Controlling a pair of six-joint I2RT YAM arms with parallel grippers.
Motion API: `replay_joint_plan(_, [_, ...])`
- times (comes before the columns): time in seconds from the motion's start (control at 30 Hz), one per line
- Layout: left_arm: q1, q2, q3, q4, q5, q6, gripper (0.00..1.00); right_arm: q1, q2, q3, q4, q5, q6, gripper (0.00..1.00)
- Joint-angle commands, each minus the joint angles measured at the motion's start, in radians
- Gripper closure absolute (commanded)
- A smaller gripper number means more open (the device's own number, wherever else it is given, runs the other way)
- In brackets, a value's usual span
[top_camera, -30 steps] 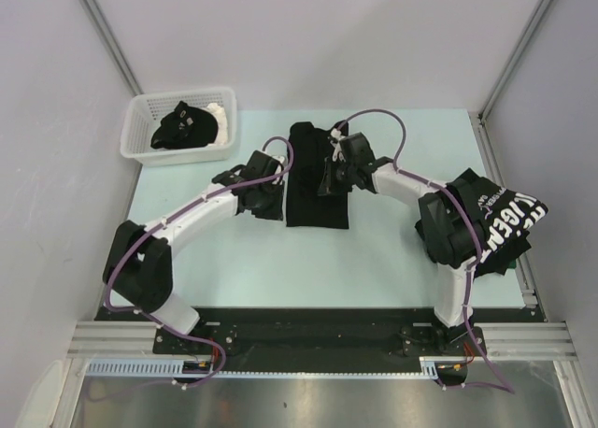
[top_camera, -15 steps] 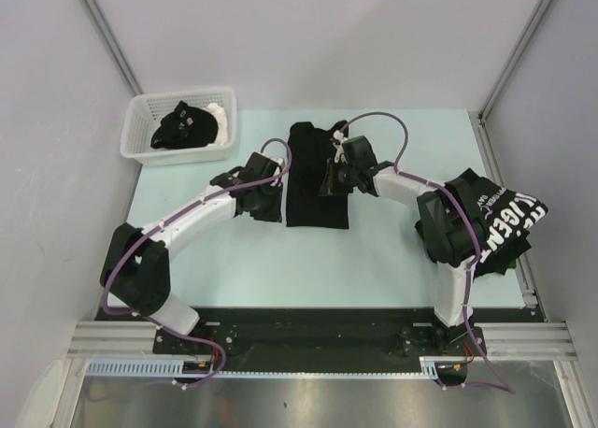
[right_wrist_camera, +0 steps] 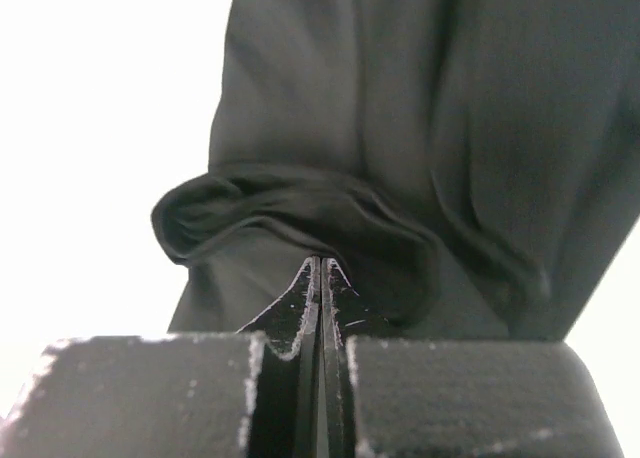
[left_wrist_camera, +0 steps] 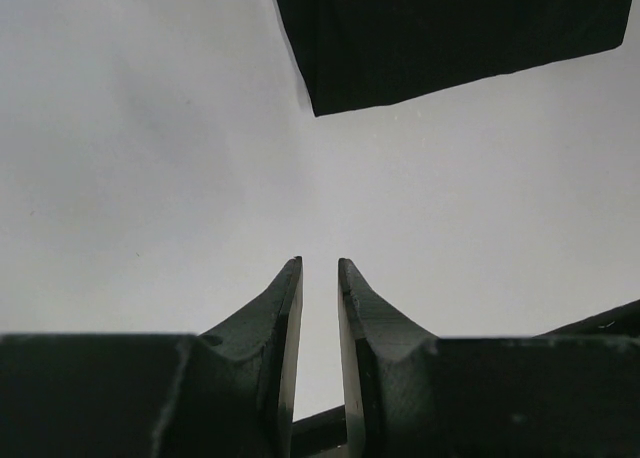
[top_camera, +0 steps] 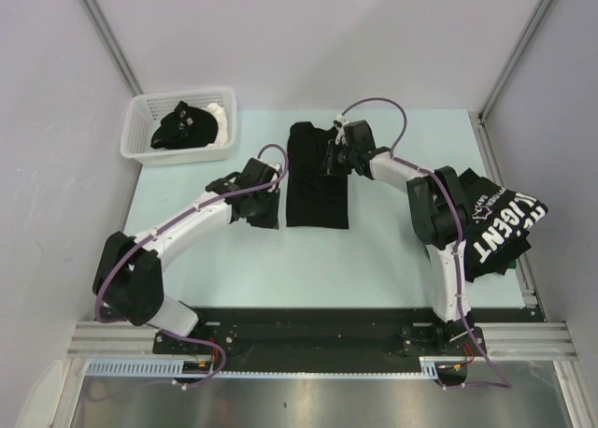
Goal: Fold and stack the t-shirts
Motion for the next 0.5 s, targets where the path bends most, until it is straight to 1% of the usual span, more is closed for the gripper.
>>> replay_joint_plan(0.0, [-0.013, -0.044, -0.016, -0.006, -0.015, -0.023, 0.76, 0.004, 0.039, 0.133, -0.01, -0.001, -0.028, 1.0])
replay_joint_plan(0.23, [-0.022, -0.066, -0.039, -0.009, -0.02, -0.032, 0.75, -0.011, 0.091, 0.208, -0.028, -0.004, -0.036, 1.0])
replay_joint_plan(0.37, [-0.027, -0.073, -0.048, -0.007, -0.021, -0.033, 0.75, -0.013, 0.08, 0.181, -0.037, 0.001, -0.047, 1.0])
replay_joint_plan(0.47, [-0.027, -0.072, -0.051, 0.004, -0.017, -0.036, 0.75, -0.014, 0.033, 0.138, -0.042, 0.031, -0.053, 1.0])
